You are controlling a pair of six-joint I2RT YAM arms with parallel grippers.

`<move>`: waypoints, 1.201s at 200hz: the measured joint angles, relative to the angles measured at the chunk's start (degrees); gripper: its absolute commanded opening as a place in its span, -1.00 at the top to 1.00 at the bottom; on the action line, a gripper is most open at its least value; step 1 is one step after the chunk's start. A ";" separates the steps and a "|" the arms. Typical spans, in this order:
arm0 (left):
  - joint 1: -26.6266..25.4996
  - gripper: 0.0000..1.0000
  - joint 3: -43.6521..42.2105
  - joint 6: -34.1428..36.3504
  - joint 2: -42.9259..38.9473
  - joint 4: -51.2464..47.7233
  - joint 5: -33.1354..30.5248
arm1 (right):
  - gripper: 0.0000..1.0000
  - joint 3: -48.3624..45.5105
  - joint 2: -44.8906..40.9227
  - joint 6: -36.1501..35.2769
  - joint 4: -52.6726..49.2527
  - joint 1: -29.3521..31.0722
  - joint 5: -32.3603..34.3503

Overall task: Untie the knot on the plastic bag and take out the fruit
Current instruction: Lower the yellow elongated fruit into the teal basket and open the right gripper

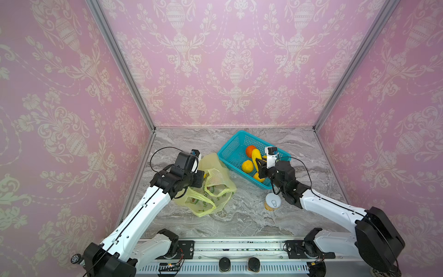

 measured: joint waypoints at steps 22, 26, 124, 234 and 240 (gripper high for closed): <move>0.00 1.00 0.00 0.00 0.00 0.00 0.00 | 0.81 5.90 7.65 0.46 -4.83 -1.25 -0.90; 0.00 1.00 0.00 0.00 0.00 0.00 0.00 | 0.81 6.80 9.07 0.46 -5.49 -1.29 -1.09; 0.04 1.00 0.00 0.00 -0.04 0.00 0.00 | 0.58 24.94 27.43 -0.22 -14.53 -1.29 -5.14; 0.33 1.00 0.00 0.00 -0.04 0.00 0.00 | -0.58 26.16 30.73 -0.22 -19.08 -1.27 -2.14; 0.33 1.00 0.00 0.00 -0.04 0.00 0.00 | -0.59 26.16 30.71 -0.26 -19.10 -1.14 -2.10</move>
